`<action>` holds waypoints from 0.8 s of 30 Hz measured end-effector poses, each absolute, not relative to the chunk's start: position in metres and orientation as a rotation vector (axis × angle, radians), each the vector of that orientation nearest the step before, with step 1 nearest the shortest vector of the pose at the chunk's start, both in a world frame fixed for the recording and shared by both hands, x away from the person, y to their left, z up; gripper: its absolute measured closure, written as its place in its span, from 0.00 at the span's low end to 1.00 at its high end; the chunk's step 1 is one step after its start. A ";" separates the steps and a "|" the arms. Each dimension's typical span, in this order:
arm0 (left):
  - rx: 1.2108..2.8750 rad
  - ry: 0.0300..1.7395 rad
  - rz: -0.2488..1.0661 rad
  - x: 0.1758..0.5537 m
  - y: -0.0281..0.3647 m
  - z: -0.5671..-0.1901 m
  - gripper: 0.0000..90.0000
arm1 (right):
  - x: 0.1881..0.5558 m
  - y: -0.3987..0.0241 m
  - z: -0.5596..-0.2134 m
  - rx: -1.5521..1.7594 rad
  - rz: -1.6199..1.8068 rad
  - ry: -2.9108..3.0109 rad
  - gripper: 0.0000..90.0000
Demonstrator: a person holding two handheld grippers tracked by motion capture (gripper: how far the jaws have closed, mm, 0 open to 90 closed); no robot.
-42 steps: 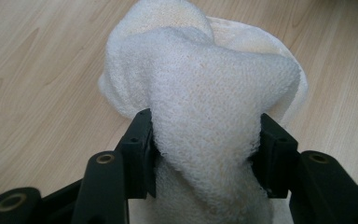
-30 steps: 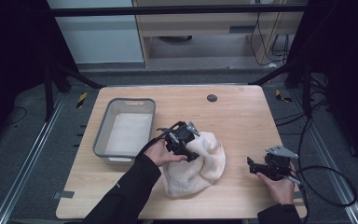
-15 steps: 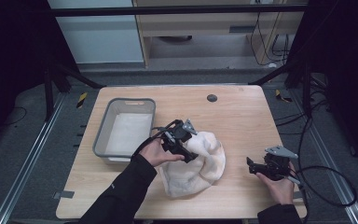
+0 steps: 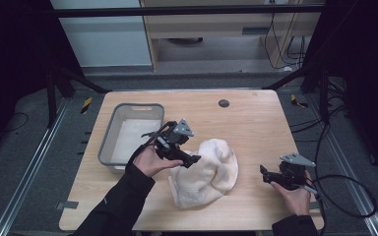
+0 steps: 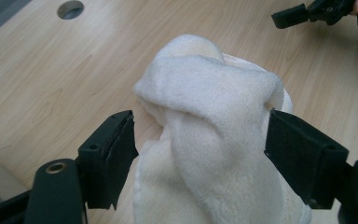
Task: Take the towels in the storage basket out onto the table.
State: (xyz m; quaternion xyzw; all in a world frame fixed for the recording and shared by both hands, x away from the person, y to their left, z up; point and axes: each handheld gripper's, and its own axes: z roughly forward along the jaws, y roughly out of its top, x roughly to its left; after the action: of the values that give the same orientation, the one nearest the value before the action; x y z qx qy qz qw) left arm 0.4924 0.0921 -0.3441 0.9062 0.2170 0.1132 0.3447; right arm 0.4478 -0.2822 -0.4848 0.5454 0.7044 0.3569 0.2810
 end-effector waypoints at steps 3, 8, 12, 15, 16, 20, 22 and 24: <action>2.309 0.592 0.320 0.489 0.105 -0.343 0.25 | 0.447 -0.281 -0.485 1.467 0.958 1.890 0.08; 2.197 0.652 0.376 0.482 0.131 -0.344 0.23 | 0.447 -0.280 -0.485 1.463 0.960 1.895 0.08; 2.123 0.713 0.428 0.477 0.154 -0.345 0.22 | 0.447 -0.281 -0.485 1.463 0.961 1.893 0.08; 2.071 0.758 0.452 0.473 0.171 -0.346 0.22 | 0.447 -0.280 -0.485 1.463 0.959 1.895 0.08; 2.058 0.770 0.462 0.472 0.177 -0.347 0.22 | 0.447 -0.280 -0.485 1.462 0.958 1.896 0.08; 2.006 0.828 0.491 0.465 0.201 -0.354 0.23 | 0.447 -0.280 -0.485 1.462 0.956 1.896 0.08; 1.987 0.857 0.509 0.462 0.213 -0.358 0.23 | 0.446 -0.280 -0.485 1.463 0.957 1.895 0.08; 1.963 0.883 0.515 0.460 0.224 -0.361 0.23 | 0.446 -0.280 -0.485 1.465 0.961 1.893 0.08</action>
State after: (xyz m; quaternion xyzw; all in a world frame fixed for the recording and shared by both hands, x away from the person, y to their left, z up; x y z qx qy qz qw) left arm 0.4596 0.2236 -0.3609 0.7932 0.3568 0.2081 0.4476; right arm 0.4461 -0.2803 -0.4846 0.5456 0.7051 0.3581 0.2773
